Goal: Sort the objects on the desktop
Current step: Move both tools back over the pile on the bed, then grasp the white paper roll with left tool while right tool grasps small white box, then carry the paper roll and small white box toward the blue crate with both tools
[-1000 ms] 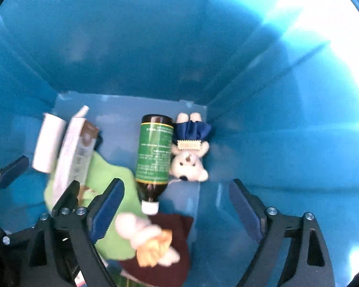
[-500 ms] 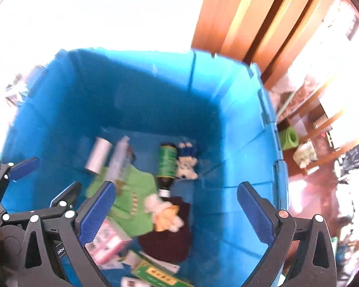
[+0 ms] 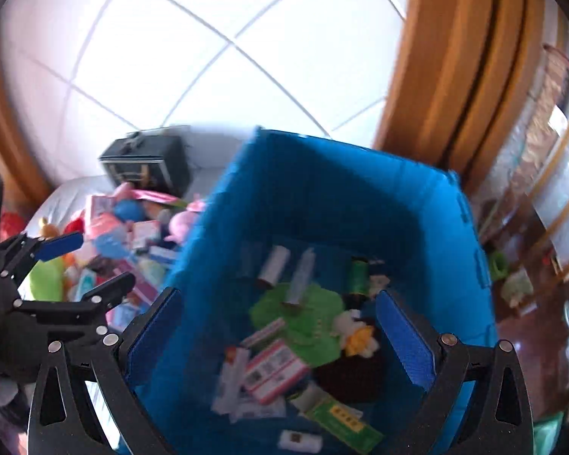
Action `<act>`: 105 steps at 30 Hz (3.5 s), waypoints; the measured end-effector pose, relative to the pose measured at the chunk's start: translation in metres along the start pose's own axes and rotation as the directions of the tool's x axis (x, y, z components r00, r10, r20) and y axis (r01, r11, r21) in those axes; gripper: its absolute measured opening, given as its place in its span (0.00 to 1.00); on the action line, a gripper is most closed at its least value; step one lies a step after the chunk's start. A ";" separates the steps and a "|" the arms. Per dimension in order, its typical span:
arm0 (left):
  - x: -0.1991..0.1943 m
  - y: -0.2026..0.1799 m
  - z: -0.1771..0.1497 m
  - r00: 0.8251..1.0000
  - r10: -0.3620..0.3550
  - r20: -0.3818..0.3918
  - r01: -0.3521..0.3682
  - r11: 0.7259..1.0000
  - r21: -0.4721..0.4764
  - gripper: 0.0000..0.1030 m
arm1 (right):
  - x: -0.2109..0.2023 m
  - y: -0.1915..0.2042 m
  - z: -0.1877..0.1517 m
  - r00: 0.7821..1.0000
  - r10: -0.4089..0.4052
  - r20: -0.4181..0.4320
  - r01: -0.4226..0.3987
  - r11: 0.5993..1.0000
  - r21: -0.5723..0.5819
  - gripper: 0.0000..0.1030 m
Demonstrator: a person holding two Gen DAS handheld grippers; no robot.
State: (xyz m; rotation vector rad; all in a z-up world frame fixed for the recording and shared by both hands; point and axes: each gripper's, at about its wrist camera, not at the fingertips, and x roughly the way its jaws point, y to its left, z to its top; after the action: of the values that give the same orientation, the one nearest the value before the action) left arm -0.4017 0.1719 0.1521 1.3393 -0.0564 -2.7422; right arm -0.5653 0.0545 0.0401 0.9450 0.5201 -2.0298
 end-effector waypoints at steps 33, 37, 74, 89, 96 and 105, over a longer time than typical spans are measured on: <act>0.085 0.182 -0.338 0.988 0.154 -0.033 -0.155 0.921 -0.357 0.69 | 0.143 0.259 -0.222 0.971 0.184 0.154 -0.191 0.981 0.031 1.00; 0.121 0.179 -0.347 0.984 0.137 -0.111 -0.169 0.913 -0.372 0.66 | 0.187 0.256 -0.240 0.990 0.134 0.043 -0.135 0.990 0.033 0.87; -0.016 0.130 -0.250 0.938 0.220 0.268 -0.146 0.951 -0.273 0.49 | 0.053 0.267 -0.179 0.925 0.148 0.349 -0.123 0.988 -0.093 0.29; -0.086 0.000 -0.158 0.887 -0.006 0.461 0.022 0.999 -0.028 0.49 | -0.072 0.134 -0.169 0.821 -0.219 0.527 0.128 0.971 0.204 0.29; -0.082 -0.078 -0.110 0.904 -0.148 0.402 0.120 0.988 0.095 0.49 | -0.078 0.052 -0.169 0.830 -0.338 0.443 0.226 0.931 0.286 0.29; 0.008 -0.155 -0.029 0.980 -0.178 0.087 0.161 0.971 0.179 0.49 | -0.011 -0.063 -0.106 0.949 -0.285 0.133 0.263 0.951 0.160 0.29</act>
State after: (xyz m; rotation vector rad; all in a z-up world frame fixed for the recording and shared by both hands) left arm -0.3936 0.3255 0.1171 1.2961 -0.1974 -3.0108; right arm -0.5656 0.1644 -0.0171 0.8233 0.4475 -2.3963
